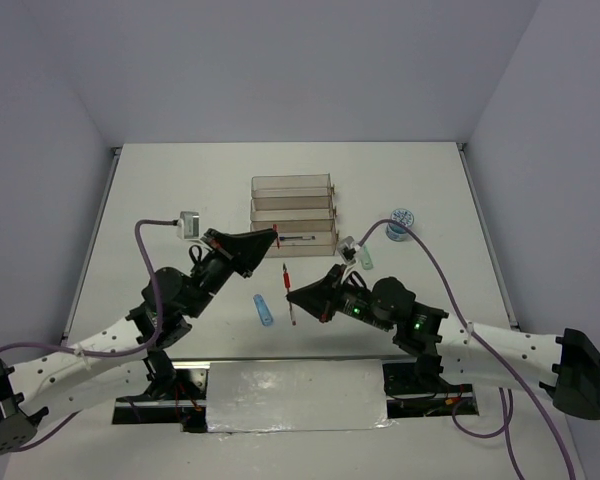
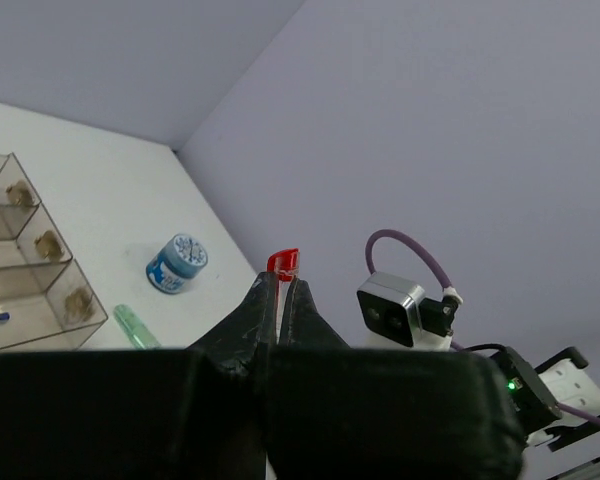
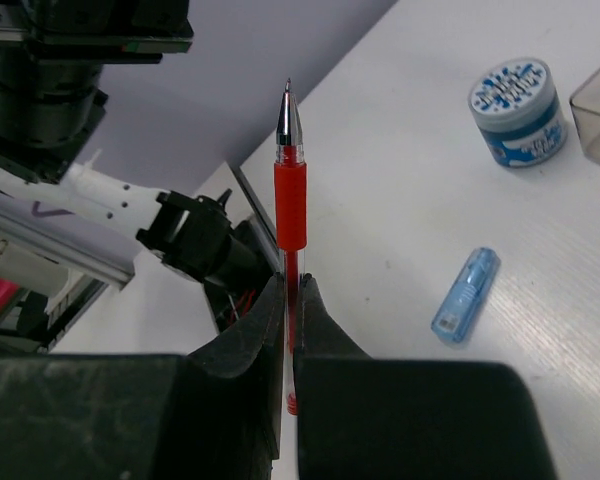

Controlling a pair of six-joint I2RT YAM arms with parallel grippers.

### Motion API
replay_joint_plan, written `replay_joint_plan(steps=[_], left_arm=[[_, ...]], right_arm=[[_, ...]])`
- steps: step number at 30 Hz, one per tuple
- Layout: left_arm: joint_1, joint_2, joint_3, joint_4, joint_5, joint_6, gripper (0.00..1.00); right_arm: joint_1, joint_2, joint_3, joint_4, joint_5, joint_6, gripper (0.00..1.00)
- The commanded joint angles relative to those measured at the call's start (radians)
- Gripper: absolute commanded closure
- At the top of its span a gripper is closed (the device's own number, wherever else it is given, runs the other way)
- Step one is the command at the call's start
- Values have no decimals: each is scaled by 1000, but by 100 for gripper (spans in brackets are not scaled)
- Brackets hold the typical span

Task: Sort the stationery into containers
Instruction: Close the pen cap on the pen.

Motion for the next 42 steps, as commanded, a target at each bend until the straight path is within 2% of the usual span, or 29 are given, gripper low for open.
replay_joint_plan(steps=[1, 6, 15, 42], left_arm=[[5, -41, -8, 111, -24, 17, 100], [5, -64, -25, 123, 5, -16, 100], [5, -76, -19, 105, 24, -23, 100], [5, -65, -40, 119, 59, -16, 100]], right_arm=[[18, 5, 80, 108, 25, -39, 100], [19, 6, 116, 99, 46, -90, 100], [19, 65, 193, 61, -3, -142, 100], [9, 71, 198, 27, 52, -153, 100]])
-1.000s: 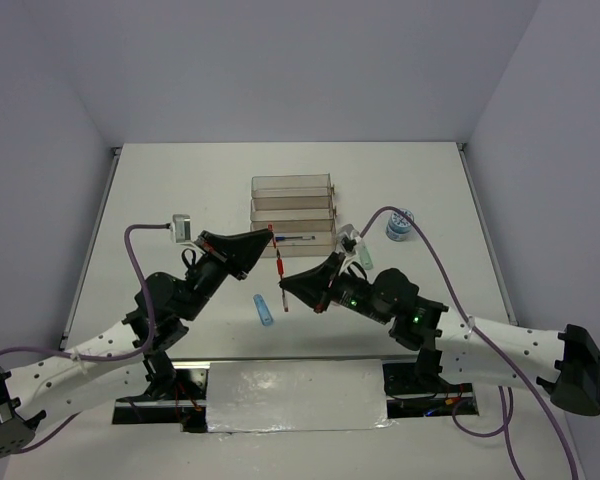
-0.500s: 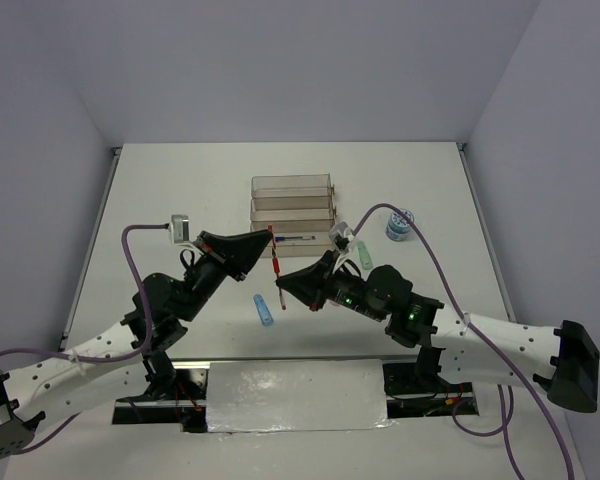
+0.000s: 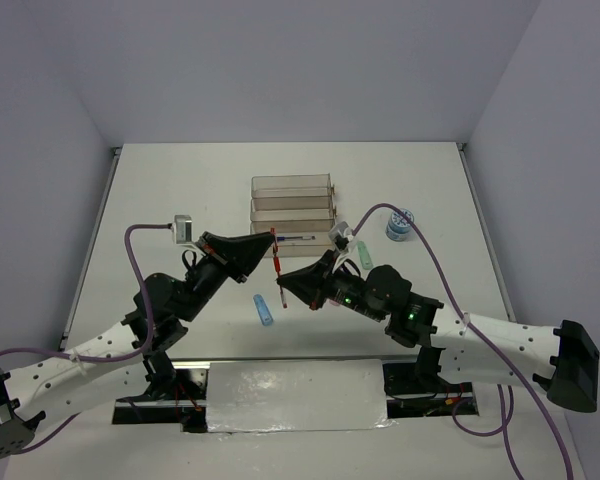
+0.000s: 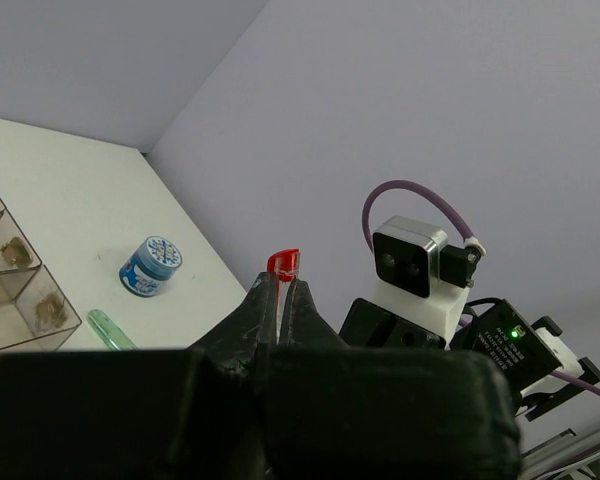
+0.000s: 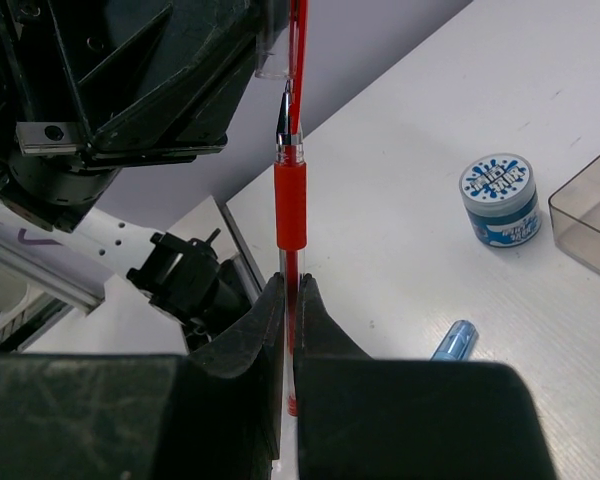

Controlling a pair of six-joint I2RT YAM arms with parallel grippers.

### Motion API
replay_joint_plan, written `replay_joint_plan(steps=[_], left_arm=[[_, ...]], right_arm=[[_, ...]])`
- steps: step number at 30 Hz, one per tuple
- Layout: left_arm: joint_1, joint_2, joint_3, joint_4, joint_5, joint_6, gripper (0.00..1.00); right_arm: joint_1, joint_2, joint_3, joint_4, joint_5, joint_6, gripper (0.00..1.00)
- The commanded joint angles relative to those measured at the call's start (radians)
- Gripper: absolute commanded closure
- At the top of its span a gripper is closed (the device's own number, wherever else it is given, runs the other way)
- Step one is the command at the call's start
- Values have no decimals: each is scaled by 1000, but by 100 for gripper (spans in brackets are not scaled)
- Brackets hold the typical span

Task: Sort the stationery into containers
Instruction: Close the pen cap on the pen.

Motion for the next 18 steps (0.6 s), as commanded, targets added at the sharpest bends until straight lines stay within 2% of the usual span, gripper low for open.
replay_joint_plan(steps=[1, 18], left_arm=[[5, -2, -6, 70, 9, -5, 100], [5, -1, -17, 82, -16, 10, 100]], right_arm=[[-3, -22, 44, 17, 11, -12, 100], [-3, -51, 16, 46, 19, 9, 100]])
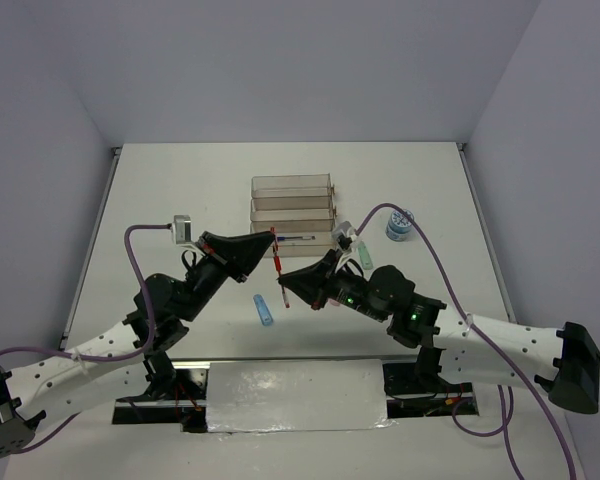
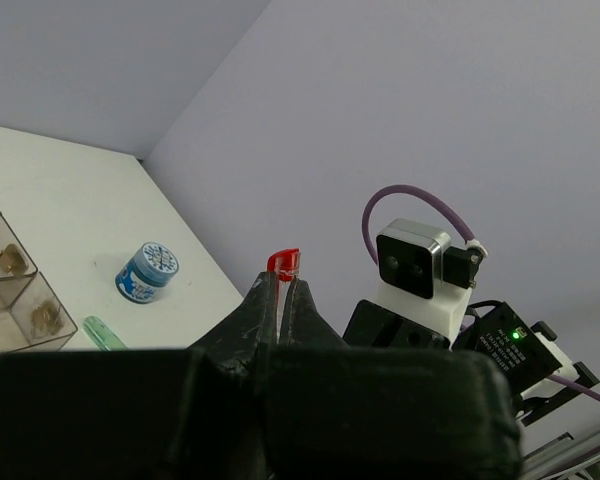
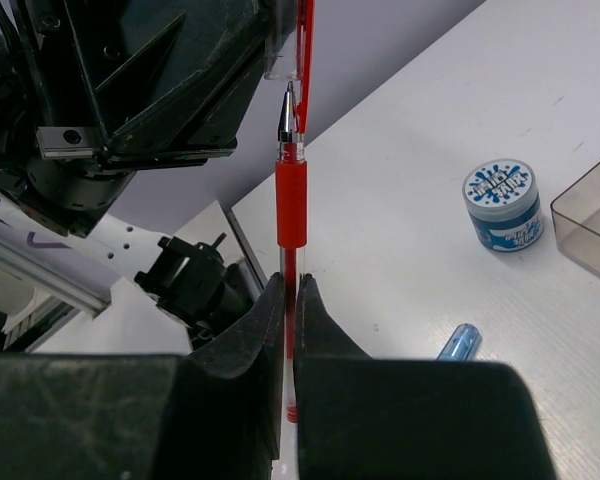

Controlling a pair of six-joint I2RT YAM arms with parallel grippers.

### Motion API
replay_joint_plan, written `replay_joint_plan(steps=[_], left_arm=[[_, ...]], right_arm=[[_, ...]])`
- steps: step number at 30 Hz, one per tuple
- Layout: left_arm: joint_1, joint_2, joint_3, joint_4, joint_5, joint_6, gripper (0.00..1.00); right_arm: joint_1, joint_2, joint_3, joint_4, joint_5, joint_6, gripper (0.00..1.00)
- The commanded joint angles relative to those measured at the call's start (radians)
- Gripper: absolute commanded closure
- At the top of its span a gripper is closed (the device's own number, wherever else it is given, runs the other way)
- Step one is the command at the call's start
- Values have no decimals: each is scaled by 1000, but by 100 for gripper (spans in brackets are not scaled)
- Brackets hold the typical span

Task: Sort the stationery into containers
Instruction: Close the pen cap on the pen.

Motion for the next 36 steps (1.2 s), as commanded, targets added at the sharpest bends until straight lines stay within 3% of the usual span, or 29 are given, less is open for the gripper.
replay_joint_plan(steps=[1, 14, 36], left_arm=[[5, -10, -12, 49, -19, 10, 100], [5, -22, 36, 9, -65, 58, 100], [5, -50, 11, 12, -36, 58, 100]], right_arm=[[-2, -29, 20, 47, 12, 8, 100], [-2, 23, 15, 79, -54, 35, 100], [-2, 14, 66, 7, 15, 18, 100]])
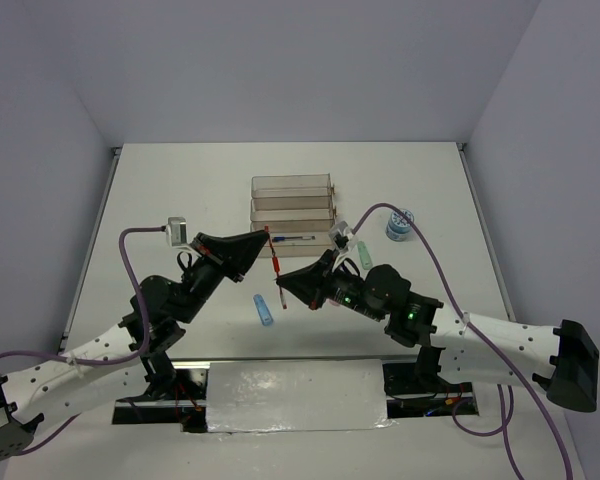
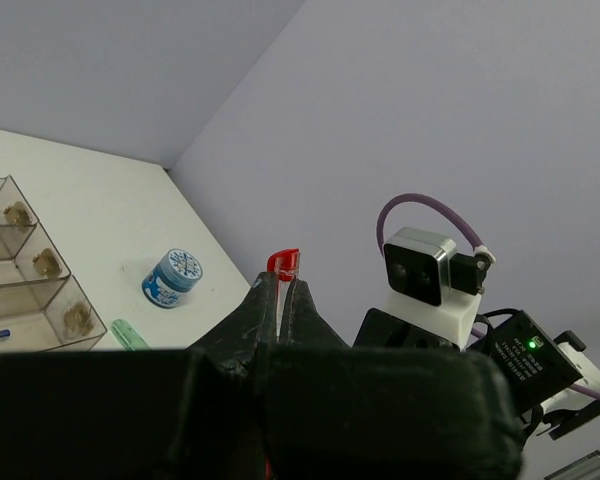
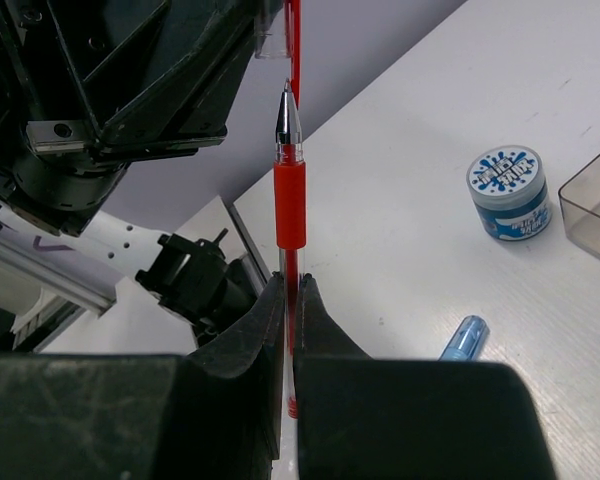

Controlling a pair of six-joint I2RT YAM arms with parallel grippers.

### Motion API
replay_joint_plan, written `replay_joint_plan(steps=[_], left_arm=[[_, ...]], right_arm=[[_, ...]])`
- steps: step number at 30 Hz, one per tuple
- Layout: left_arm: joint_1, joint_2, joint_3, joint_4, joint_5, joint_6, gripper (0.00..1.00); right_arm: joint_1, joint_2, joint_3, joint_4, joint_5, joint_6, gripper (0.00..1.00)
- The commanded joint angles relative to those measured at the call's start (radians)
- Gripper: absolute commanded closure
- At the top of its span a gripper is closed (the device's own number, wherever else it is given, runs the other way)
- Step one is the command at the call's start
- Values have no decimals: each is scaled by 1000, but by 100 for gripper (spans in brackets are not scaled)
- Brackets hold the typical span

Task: Sort the stationery into containers
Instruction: Close the pen cap on the pen.

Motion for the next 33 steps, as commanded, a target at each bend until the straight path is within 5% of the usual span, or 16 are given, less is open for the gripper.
replay_joint_plan(steps=[1, 33], left_arm=[[3, -11, 16, 53, 11, 23, 100], [3, 18, -45, 117, 91, -49, 100]], right_arm=[[-4, -8, 67, 4, 15, -12, 100], [-52, -17, 130, 19, 44, -79, 100]])
